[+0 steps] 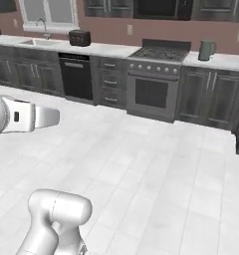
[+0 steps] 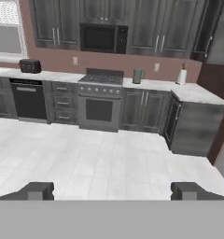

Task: Navigate to the fridge.

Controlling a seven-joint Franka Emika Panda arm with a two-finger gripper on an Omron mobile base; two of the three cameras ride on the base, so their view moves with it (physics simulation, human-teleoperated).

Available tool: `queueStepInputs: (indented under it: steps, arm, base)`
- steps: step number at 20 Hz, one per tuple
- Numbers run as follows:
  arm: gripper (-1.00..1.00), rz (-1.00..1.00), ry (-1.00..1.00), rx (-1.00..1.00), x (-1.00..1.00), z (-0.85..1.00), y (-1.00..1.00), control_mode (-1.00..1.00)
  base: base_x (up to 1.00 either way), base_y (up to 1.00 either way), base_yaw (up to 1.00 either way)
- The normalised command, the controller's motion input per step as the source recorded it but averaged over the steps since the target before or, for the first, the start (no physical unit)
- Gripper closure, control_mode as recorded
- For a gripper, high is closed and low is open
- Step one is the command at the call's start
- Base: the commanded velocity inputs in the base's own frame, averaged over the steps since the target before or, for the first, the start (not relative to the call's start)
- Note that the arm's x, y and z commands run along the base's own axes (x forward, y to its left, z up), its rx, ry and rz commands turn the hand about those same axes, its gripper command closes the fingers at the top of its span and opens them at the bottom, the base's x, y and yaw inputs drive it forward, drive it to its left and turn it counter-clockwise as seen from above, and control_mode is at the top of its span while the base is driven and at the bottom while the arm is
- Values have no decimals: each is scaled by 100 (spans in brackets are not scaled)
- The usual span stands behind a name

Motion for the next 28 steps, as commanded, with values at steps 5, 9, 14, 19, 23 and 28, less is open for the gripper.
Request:
queueStepInputs:
  steps: [5, 9, 14, 19, 23, 28]
  arm:
    - [-100, 0, 0, 0, 0, 0, 0, 100]
    - [-100, 0, 0, 0, 0, 0, 0, 100]
    - [-100, 0, 0, 0, 0, 0, 0, 100]
    - [-100, 0, 0, 0, 0, 0, 0, 100]
    - [-100, 0, 0, 0, 0, 0, 0, 100]
    - [-100, 0, 0, 0, 0, 0, 0, 100]
  base:
    - [9, -2, 95]
    - [2, -6, 98]
    - [24, -36, 87]
    - [62, -100, 36]
    - [100, -100, 19]
    - [100, -100, 16]
